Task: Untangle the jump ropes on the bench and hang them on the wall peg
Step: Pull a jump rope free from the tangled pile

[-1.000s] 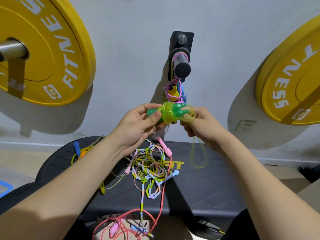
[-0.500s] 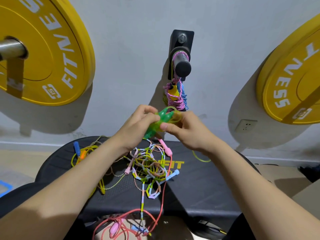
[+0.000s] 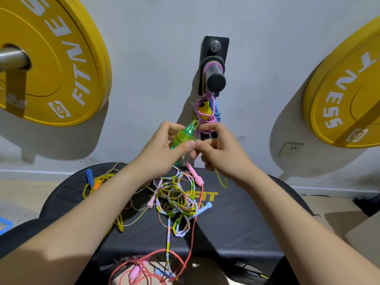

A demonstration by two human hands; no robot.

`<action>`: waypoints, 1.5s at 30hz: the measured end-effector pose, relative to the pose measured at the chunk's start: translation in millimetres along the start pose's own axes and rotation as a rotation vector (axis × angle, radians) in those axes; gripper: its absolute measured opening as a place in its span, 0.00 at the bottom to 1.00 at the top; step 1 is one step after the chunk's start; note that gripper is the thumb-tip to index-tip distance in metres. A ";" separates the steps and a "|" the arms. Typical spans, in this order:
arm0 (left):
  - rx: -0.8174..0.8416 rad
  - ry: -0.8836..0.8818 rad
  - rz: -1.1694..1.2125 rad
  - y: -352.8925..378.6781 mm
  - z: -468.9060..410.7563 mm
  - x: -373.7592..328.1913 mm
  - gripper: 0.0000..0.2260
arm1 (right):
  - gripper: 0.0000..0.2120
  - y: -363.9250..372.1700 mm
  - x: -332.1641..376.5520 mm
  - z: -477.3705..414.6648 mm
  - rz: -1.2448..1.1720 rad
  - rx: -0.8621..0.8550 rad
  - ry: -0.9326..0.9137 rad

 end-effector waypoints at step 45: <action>0.002 -0.200 0.339 22.7 0.5 -4.9 0.15 | 0.12 13.5 23.2 -8.7 -0.670 -0.342 0.063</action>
Point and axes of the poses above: each hand's wrist, its own z-axis away from the middle knuckle, its own y-axis out of the palm, x = y × z, the point moved 2 cm from there along -z, towards the middle knuckle, and after that the axes turned 4 degrees about -x, right-handed, at the moved point
